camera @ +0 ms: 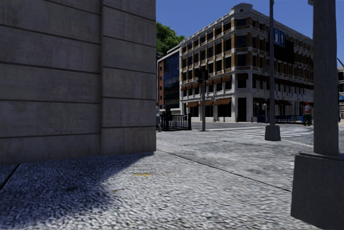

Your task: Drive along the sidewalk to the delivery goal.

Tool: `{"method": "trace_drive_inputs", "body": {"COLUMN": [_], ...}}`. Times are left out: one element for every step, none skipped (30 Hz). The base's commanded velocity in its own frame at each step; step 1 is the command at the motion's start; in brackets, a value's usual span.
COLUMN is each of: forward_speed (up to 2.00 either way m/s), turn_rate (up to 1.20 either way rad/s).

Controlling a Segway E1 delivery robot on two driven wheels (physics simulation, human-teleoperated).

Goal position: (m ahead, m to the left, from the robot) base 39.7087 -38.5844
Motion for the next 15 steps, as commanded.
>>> {"method": "trace_drive_inputs", "body": {"forward_speed": [2.00, 2.00, 2.00, 2.00, 2.00, 2.00, 2.00, 2.00, 2.00, 2.00, 2.00, 2.00, 2.00, 2.00, 2.00], "turn_rate": [0.00, -0.09, -0.26, -0.32, -0.32, -0.34, -0.34, -0.34, -0.34, -0.34, -0.35, -0.36, -0.38, -0.38, -0.38]}}
